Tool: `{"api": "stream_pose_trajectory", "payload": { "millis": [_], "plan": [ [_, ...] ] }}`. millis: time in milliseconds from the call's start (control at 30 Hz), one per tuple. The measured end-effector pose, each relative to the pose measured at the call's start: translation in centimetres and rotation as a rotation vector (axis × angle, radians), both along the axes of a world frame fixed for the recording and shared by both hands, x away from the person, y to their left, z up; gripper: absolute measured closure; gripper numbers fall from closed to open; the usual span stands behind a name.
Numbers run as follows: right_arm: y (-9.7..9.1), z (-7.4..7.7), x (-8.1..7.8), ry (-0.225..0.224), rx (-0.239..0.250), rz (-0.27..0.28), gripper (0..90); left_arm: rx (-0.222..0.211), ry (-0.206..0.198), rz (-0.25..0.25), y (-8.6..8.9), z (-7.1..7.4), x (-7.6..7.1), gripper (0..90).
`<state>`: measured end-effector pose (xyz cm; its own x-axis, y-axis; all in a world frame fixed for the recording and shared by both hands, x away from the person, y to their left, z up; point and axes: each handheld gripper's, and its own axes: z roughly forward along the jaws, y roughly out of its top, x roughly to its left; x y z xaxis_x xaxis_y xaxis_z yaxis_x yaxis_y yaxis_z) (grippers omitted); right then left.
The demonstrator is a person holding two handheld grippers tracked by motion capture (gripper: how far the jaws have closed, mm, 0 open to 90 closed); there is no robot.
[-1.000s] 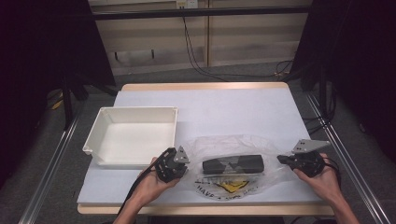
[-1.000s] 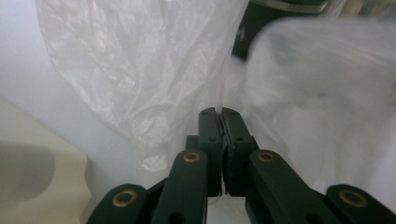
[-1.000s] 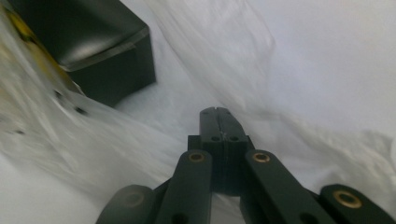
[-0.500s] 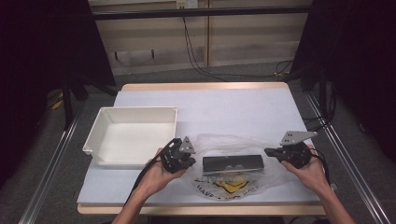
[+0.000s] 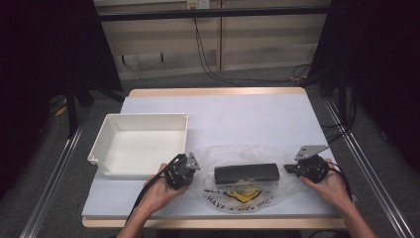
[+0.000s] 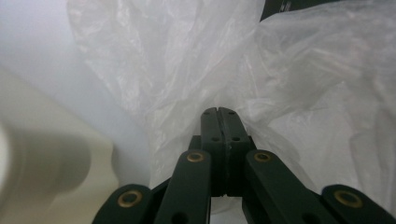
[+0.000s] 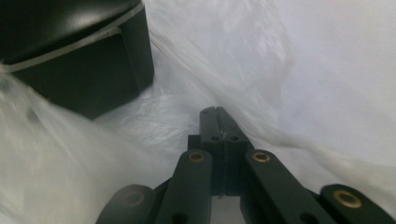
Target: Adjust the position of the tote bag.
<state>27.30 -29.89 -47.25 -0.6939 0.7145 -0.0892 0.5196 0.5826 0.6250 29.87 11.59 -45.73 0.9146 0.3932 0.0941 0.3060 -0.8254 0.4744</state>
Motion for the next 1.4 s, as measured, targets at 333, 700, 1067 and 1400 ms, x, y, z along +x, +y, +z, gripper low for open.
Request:
{"api": "stream_pose_trajectory", "payload": {
  "millis": [333, 700, 1067, 1400],
  "plan": [
    [-1.0, 0.0, -0.6, -0.03, -0.046, -0.033, 90.0, -0.015, 0.004, 0.006, 1.6, -0.1, -0.5, 90.0],
    [-1.7, -0.1, -0.7, -0.025, -0.011, -0.047, 90.0, -0.048, 0.024, 0.022, 2.3, -0.2, -0.4, 90.0],
    [-2.0, 1.2, -1.6, -0.096, 0.197, 0.0, 90.0, -0.266, 0.034, 0.018, 2.5, 0.8, -0.3, 87.4],
    [-1.8, 3.4, -3.0, -0.16, 0.339, 0.026, 90.0, -0.366, 0.005, -0.011, 2.2, 3.3, -1.3, 85.7]
  ]
}}
